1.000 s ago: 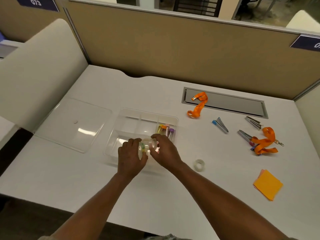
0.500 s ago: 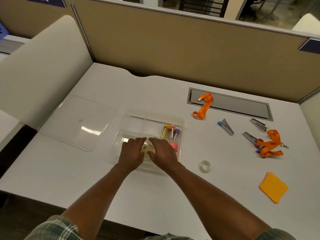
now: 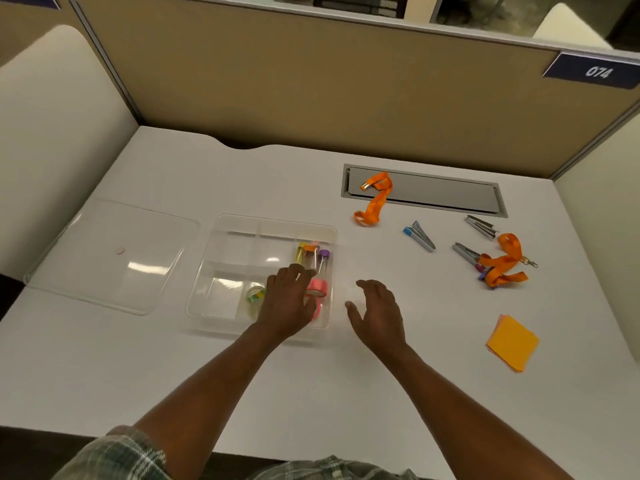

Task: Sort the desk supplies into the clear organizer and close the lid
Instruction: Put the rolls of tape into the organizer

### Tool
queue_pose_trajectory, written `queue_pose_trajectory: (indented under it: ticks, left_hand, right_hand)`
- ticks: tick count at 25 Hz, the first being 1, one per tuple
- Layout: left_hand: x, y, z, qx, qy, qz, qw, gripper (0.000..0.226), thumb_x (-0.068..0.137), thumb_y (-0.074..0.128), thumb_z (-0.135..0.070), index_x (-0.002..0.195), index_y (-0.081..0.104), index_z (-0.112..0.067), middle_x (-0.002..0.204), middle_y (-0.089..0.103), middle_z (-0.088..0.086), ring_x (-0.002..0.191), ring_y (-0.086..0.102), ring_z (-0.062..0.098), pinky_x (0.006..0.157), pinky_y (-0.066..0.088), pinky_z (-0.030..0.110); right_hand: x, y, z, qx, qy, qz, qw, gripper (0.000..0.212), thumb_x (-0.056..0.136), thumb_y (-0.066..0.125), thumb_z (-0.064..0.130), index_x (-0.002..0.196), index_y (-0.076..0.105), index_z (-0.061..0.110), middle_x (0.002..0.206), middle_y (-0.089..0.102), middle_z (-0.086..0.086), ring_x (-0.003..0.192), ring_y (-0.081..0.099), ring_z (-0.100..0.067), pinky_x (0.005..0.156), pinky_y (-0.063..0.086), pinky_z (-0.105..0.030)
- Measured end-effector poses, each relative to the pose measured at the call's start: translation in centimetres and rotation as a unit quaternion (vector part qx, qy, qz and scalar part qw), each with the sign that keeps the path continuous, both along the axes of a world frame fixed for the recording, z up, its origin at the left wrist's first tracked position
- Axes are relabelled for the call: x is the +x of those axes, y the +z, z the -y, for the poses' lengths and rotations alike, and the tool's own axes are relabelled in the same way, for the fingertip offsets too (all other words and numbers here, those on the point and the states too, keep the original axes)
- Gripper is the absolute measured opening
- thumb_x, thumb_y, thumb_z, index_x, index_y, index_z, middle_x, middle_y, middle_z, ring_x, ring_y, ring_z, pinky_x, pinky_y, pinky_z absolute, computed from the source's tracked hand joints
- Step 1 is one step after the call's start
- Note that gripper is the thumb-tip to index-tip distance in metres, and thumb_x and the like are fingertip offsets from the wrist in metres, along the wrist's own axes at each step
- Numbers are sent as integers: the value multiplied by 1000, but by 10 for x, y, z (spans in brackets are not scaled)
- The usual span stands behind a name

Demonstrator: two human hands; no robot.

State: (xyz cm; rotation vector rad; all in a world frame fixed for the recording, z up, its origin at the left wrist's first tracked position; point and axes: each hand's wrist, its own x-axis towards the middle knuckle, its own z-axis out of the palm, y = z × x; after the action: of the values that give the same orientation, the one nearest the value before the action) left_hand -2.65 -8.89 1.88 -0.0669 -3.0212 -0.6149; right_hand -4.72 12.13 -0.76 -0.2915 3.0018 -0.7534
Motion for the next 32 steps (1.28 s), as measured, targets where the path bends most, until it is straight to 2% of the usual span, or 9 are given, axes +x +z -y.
queue_pose_trajectory:
  ticks: [6, 10, 14, 16, 19, 22, 26, 32]
  left_hand:
    - [-9, -3, -84, -13, -120, -4, 993, 42, 80, 66, -31, 121, 61, -19, 125, 59, 7, 113, 56, 27, 88, 45, 41]
    - [-14, -19, -130, -26, -165, 46, 985, 43, 76, 67, -29, 117, 62, -17, 130, 56, 12, 115, 56, 33, 87, 45, 42]
    - [-14, -39, -163, -75, -175, 109, 976, 57, 80, 68, -31, 133, 54, -14, 147, 43, 18, 128, 48, 36, 97, 44, 46]
    - [-13, -46, -172, -96, -169, 125, 973, 60, 82, 67, -31, 137, 50, -12, 146, 43, 18, 125, 50, 36, 94, 46, 45]
    - [-12, -52, -178, -106, -167, 120, 973, 55, 75, 75, -21, 126, 57, -11, 124, 58, 16, 98, 61, 33, 71, 53, 39]
    - [-13, -53, -178, -100, -153, 119, 976, 50, 66, 79, -15, 112, 60, -12, 101, 58, 12, 76, 58, 28, 53, 46, 32]
    - [-15, -45, -172, -63, -106, 109, 986, 50, 69, 72, -26, 115, 57, -14, 102, 55, 8, 82, 56, 25, 57, 49, 30]
    - [-19, -7, -131, -3, -25, 11, 1000, 50, 74, 69, -31, 120, 57, -16, 109, 56, 7, 91, 56, 23, 65, 53, 34]
  right_hand:
    - [17, -19, -91, 64, -86, 101, 989, 65, 93, 55, 49, 146, 41, 13, 156, 37, -12, 144, 34, -30, 112, 36, -44]
    - [26, -23, -123, 109, -63, 162, 979, 74, 95, 48, 56, 153, 27, 16, 164, 14, -14, 151, 17, -33, 118, 27, -44]
    - [33, -29, -142, 141, -7, 189, 972, 83, 95, 44, 57, 158, 6, 18, 165, -13, -12, 153, -7, -33, 123, 9, -47]
    - [35, -31, -143, 141, 8, 198, 970, 88, 95, 46, 56, 158, -2, 18, 163, -22, -12, 152, -14, -34, 123, 2, -49]
    - [32, -33, -138, 142, 15, 219, 965, 93, 93, 48, 57, 158, -7, 20, 160, -28, -17, 149, -22, -39, 121, -3, -56]
    - [31, -35, -132, 142, 16, 229, 963, 95, 91, 49, 59, 157, -8, 21, 157, -32, -22, 145, -27, -45, 117, -7, -62]
    - [32, -42, -127, 152, 20, 221, 963, 97, 90, 45, 64, 156, -11, 21, 154, -36, -23, 141, -31, -49, 113, -10, -67]
    - [15, -50, -110, 183, 26, 188, 965, 94, 90, 33, 71, 156, -12, 22, 155, -33, -26, 141, -26, -55, 112, -6, -71]
